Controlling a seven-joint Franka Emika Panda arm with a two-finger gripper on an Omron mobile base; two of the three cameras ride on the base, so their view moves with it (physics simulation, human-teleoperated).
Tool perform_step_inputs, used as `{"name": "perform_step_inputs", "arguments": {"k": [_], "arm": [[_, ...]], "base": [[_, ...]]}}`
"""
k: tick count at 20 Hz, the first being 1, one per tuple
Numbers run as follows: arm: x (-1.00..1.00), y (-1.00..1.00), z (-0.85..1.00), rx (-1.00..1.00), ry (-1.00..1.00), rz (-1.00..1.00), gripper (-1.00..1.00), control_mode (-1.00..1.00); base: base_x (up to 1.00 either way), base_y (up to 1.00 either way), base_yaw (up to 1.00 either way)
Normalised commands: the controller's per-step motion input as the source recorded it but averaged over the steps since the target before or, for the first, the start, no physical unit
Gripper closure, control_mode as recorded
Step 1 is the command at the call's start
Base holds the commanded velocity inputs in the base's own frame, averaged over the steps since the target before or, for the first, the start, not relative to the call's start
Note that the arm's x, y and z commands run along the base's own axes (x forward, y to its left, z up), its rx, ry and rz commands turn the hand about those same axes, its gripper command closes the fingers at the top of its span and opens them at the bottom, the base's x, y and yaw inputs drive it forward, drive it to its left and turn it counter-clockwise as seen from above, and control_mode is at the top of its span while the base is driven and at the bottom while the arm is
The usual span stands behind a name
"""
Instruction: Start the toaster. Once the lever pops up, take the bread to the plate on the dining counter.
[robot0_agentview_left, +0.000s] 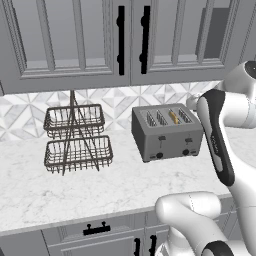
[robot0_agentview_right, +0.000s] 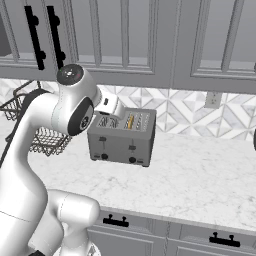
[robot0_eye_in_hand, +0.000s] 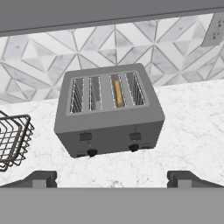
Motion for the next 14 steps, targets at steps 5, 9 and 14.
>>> {"name": "perform_step_inputs", "arguments": {"k": [5,9,14], "arm": [[0.00,0.00,0.00,0.00,0.00,0.00,-1.00,-1.00],[0.00,0.00,0.00,0.00,0.00,0.00,-1.00,-1.00],[0.00,0.00,0.00,0.00,0.00,0.00,-1.00,-1.00]], "base": [[0.00,0.00,0.00],[0.00,0.00,0.00],[0.00,0.00,0.00]]}}
